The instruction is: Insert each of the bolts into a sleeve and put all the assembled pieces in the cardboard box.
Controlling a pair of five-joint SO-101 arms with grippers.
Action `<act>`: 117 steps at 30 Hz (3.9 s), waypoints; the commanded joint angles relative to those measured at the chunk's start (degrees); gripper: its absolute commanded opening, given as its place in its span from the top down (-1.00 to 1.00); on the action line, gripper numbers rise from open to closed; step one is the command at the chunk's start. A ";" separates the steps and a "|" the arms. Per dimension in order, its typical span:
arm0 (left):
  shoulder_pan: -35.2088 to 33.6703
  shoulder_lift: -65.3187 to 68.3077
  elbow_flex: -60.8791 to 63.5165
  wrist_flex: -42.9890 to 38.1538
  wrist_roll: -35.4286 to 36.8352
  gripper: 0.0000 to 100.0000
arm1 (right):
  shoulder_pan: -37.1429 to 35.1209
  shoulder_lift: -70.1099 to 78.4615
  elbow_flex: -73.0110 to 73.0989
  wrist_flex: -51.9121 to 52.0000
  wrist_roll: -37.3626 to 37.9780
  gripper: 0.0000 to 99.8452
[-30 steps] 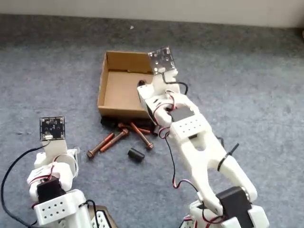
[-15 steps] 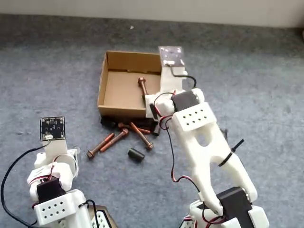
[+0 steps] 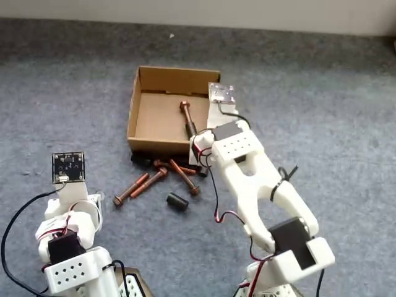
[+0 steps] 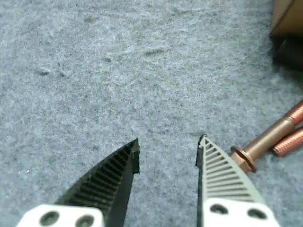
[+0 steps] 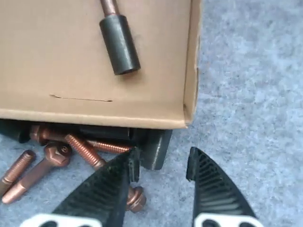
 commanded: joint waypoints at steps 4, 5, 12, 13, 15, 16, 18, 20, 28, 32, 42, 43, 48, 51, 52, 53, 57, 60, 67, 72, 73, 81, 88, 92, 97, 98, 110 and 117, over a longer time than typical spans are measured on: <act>-0.75 -0.40 -0.13 -0.26 -0.44 0.57 | 0.40 4.26 -0.31 -4.70 -0.62 0.69; -0.75 -0.40 -0.13 -0.26 -0.44 0.57 | 0.40 4.97 -0.31 -4.97 -0.62 0.69; -0.75 -0.40 -0.13 -0.26 -0.44 0.57 | 0.40 9.10 -0.31 -7.69 -0.18 0.89; -0.75 -0.40 -0.13 -0.26 -0.44 0.57 | 0.40 9.45 -0.31 -7.69 -0.18 0.96; -0.75 -0.40 -0.04 -0.26 -0.44 0.57 | 0.40 9.19 -0.31 -7.34 -0.18 0.99; -0.75 -0.40 -0.04 -0.26 -0.44 0.57 | 0.48 8.40 -0.31 -7.34 -0.18 0.99; -0.75 -0.40 0.22 -0.26 -0.44 0.57 | 0.66 5.14 0.04 -7.25 0.09 0.99; -0.75 -0.40 0.22 -0.26 -0.44 0.57 | 0.57 -0.31 0.75 -7.08 2.73 0.99; -0.75 -0.40 -0.40 -0.26 -0.44 0.57 | 1.80 -28.44 15.25 -4.62 4.40 0.99; -0.13 -0.40 -2.59 0.00 -0.44 0.57 | 3.91 -39.69 23.43 -4.88 4.48 0.99; 16.40 0.31 -13.49 1.76 -7.38 0.57 | 11.91 -54.55 43.82 -21.93 4.31 0.99; 17.71 0.31 -15.60 3.25 -8.97 0.57 | 12.44 -54.90 45.14 -23.43 4.31 0.99; 22.90 8.40 -27.12 9.58 -13.36 0.57 | 15.34 -54.99 49.80 -30.73 4.22 0.99; 25.10 20.26 -34.33 11.34 -13.36 0.57 | 17.01 -54.99 51.91 -34.68 4.22 0.99; 26.33 24.48 -36.44 11.78 -13.45 0.57 | 17.45 -54.99 52.44 -35.74 4.22 0.99; 27.74 28.53 -38.37 12.13 -13.63 0.57 | 17.89 -54.99 52.97 -36.62 4.22 0.99; 33.36 42.77 -42.86 11.69 -16.88 0.57 | 20.09 -54.99 53.85 -38.37 3.16 0.99; 36.18 51.65 -44.88 10.20 -17.05 0.57 | 21.23 -54.99 53.85 -38.37 -0.26 0.99; 39.08 68.35 -45.67 -0.97 -17.05 0.57 | 21.32 -54.99 53.85 -38.37 -0.26 0.99; 39.60 77.32 -46.73 -6.33 -17.05 0.57 | 21.32 -54.99 53.85 -38.20 -0.26 0.99; 39.60 79.08 -47.52 -6.59 -17.05 0.57 | 21.32 -54.99 53.85 -38.20 -0.26 0.99; 41.19 90.86 -56.22 -6.42 -16.97 0.71 | 21.23 -54.99 53.85 -38.11 -0.26 0.99; 43.47 97.63 -60.00 -6.42 -16.79 0.82 | 21.23 -54.99 53.93 -38.02 -0.18 0.99; 43.65 97.45 -60.18 -4.92 -16.79 0.94 | 21.23 -54.99 53.93 -37.93 -0.18 0.99; 43.47 90.33 -60.18 0.88 -16.79 0.99 | 21.14 -55.43 53.93 -37.85 4.75 0.99; 43.30 87.34 -59.56 1.49 -16.79 0.99 | 21.14 -55.52 53.93 -37.85 5.27 0.99; 41.36 38.37 -47.87 2.81 -2.29 0.99 | 10.86 -64.84 49.54 -24.66 8.00 0.99; 38.81 21.58 -47.69 2.46 6.68 0.99 | -0.04 -78.73 49.54 -19.82 14.42 0.99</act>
